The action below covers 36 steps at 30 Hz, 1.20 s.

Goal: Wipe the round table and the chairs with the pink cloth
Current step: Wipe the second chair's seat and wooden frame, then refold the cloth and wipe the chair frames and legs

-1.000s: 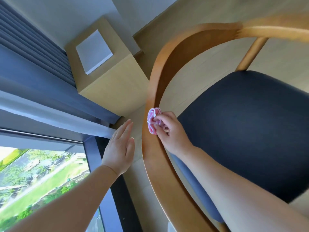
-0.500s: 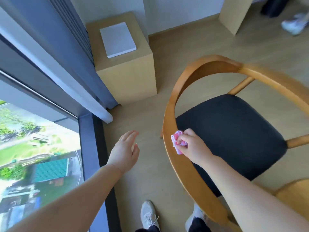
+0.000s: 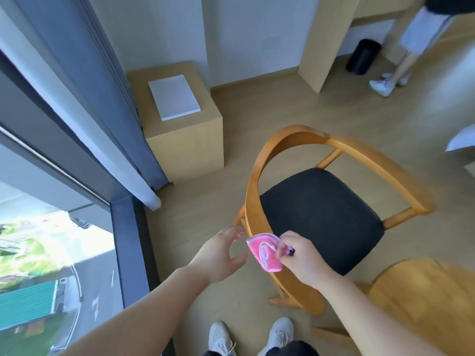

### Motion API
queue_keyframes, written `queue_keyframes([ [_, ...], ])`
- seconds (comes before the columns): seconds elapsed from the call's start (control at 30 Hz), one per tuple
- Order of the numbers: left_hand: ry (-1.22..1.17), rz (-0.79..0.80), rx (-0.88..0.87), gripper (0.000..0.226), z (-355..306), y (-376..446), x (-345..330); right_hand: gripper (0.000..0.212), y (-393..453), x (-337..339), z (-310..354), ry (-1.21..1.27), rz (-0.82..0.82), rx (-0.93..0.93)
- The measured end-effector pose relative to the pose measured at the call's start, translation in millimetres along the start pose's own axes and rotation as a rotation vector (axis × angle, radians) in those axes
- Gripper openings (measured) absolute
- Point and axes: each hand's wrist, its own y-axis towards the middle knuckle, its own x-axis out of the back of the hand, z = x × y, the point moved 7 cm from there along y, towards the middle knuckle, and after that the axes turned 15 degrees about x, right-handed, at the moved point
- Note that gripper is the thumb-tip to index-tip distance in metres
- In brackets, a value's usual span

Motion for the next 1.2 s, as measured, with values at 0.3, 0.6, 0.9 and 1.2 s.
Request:
queue_keyframes([
  [0.3,0.035,0.269,-0.055,0.058,-61.2,8.3,-22.0,0.031,-14.1,26.2,22.2,0.174,0.022,0.077],
  [0.6,0.092,0.479,-0.263,0.059,-186.0,40.0,-51.2,0.019,-52.9,144.4,-12.8,0.219,-0.328,-0.063],
  [0.9,0.023,0.617,-0.423,0.019,-265.9,73.8,-92.4,0.021,-102.2,178.9,-17.6,0.278,-0.757,-0.243],
  [1.2,0.28,0.956,-0.812,0.019,-279.5,19.7,-92.6,0.027,-146.2,94.2,58.3,0.29,-1.42,-0.604],
])
